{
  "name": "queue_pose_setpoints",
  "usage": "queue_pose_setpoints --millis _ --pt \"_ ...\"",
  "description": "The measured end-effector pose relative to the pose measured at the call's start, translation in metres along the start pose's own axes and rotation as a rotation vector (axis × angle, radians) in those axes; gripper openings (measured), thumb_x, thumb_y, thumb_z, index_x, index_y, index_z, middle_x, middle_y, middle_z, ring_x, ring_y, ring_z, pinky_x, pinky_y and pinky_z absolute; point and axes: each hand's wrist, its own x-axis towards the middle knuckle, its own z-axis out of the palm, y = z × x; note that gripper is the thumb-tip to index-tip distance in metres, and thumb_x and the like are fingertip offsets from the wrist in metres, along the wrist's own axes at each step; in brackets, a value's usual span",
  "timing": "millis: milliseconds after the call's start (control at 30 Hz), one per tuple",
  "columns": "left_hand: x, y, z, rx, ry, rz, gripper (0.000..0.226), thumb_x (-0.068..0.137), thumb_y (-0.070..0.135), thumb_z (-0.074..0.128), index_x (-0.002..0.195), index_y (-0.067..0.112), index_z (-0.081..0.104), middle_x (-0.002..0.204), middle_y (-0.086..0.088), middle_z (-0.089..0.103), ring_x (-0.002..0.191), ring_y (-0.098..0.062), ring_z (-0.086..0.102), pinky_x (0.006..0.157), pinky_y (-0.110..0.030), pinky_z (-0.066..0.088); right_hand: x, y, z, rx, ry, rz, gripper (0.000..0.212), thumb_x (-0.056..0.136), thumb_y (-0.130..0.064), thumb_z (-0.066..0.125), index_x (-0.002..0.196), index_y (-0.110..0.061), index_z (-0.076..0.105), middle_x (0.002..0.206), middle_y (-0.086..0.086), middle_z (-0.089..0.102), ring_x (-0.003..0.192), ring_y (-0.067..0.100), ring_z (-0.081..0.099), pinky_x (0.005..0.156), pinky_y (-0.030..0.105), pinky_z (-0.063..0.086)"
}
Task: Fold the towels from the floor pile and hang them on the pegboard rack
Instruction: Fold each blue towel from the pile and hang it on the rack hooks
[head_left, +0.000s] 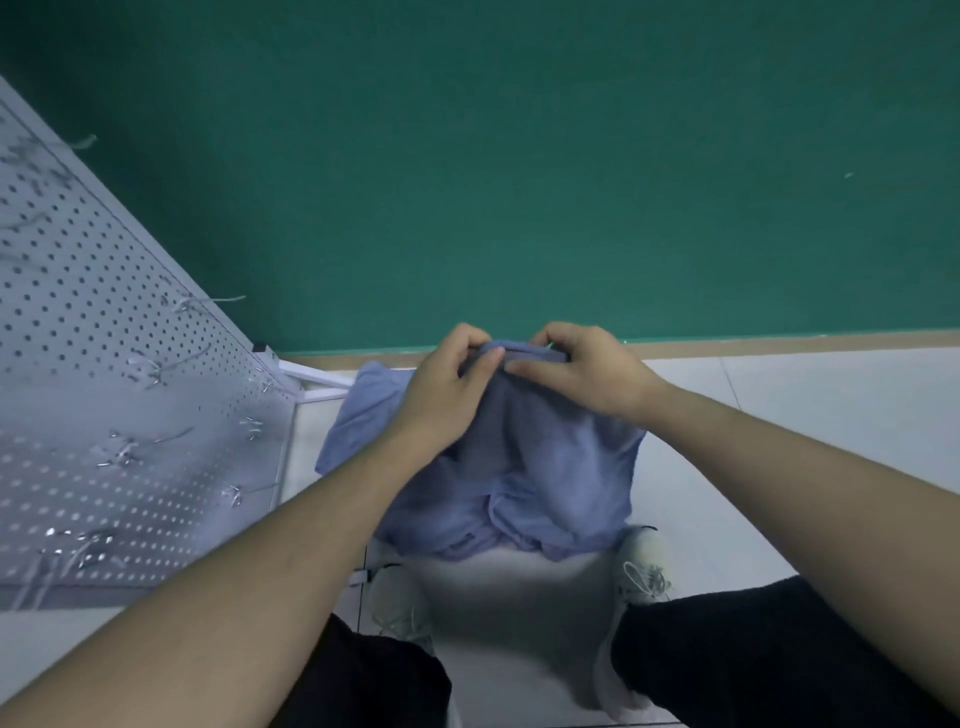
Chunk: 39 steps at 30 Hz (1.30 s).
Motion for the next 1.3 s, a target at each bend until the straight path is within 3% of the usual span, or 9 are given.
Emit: queue_pose_setpoints --millis 100,233,433,533,600,700,867,1067,1300 --pt "-0.015 0.022 -0.005 -0.121 0.104 -0.013 0.018 0.102 0.019 0.055 0.085 0.025 0.052 0.073 0.009 0.054 0.064 -0.001 0.046 0.064 -0.018 0.039 -0.02 0.0 -0.012 -0.065 -0.042 0.086 0.027 0.084 -0.034 0.078 0.072 -0.023 0.056 0.065 -0.009 0.055 0.061 0.01 0.047 0.051 0.016 0.035" --pt "-0.027 0.038 -0.015 -0.241 0.293 -0.091 0.013 0.103 0.018 0.054 0.09 0.015 0.053 0.078 -0.007 0.045 0.069 -0.011 0.041 0.06 -0.02 0.036 -0.046 0.003 -0.022 0.304 0.098 0.175 0.018 0.087 -0.022 0.076 0.079 -0.021 0.06 0.07 -0.008 0.058 0.058 0.001 0.049 0.051 0.012 0.038" --pt "-0.047 0.047 -0.01 -0.256 0.13 -0.159 0.01 0.101 0.017 0.056 0.092 0.018 0.052 0.069 -0.008 0.039 0.068 -0.018 0.036 0.06 -0.026 0.032 -0.061 -0.013 -0.024 0.762 0.281 0.165 0.01 0.089 -0.01 0.066 0.092 -0.02 0.069 0.083 -0.006 0.072 0.079 0.01 0.065 0.069 0.026 0.05" --pt "-0.051 0.055 -0.004 -0.321 -0.046 -0.119 0.018 0.09 0.026 0.066 0.104 0.024 0.054 0.081 -0.009 0.06 0.076 -0.017 0.053 0.068 -0.025 0.041 -0.065 -0.022 -0.022 0.557 0.229 -0.047 0.029 0.089 0.007 0.056 0.093 -0.017 0.073 0.086 -0.01 0.072 0.082 -0.001 0.066 0.075 0.016 0.049" --pt "-0.054 0.059 0.004 -0.264 -0.121 -0.082 0.031 0.081 0.034 0.074 0.107 0.031 0.057 0.093 0.004 0.068 0.082 -0.006 0.061 0.073 -0.018 0.047 -0.067 -0.023 -0.016 0.445 0.129 -0.196 0.043 0.084 0.017 0.052 0.095 -0.019 0.073 0.093 -0.014 0.072 0.088 -0.005 0.065 0.083 0.014 0.048" --pt "-0.056 0.063 0.018 -0.175 -0.097 -0.081 0.023 0.085 0.025 0.079 0.097 0.032 0.061 0.083 0.023 0.068 0.079 0.008 0.062 0.072 -0.013 0.047 -0.066 -0.019 -0.011 0.358 0.07 -0.257 0.048 0.078 0.007 0.057 0.098 -0.036 0.064 0.09 -0.018 0.069 0.087 0.002 0.064 0.085 0.023 0.05" --pt "-0.049 0.068 0.022 -0.144 0.059 -0.042 0.015 0.096 0.019 0.065 0.081 0.015 0.063 0.066 0.017 0.057 0.063 0.004 0.05 0.061 -0.01 0.04 -0.058 -0.009 -0.013 0.362 0.108 -0.109 0.03 0.091 -0.016 0.069 0.098 -0.025 0.041 0.054 -0.014 0.049 0.055 0.009 0.038 0.058 0.026 0.035" --pt "-0.041 0.075 0.016 -0.302 0.187 -0.014 0.015 0.1 0.016 0.057 0.086 0.021 0.058 0.074 0.013 0.058 0.065 0.004 0.051 0.063 -0.013 0.044 -0.052 0.008 -0.027 0.136 0.011 -0.055 0.035 0.081 -0.032 0.083 0.071 -0.025 0.05 0.06 -0.017 0.048 0.057 0.003 0.039 0.057 0.021 0.034" --pt "-0.03 0.066 -0.009 -0.297 0.279 -0.024 0.01 0.096 0.016 0.064 0.09 0.021 0.058 0.085 0.01 0.061 0.073 0.004 0.056 0.07 -0.013 0.046 -0.051 0.03 -0.048 -0.087 -0.022 0.113 0.049 0.077 -0.044 0.083 0.068 -0.018 0.043 0.064 -0.004 0.039 0.059 0.014 0.033 0.055 0.03 0.027"
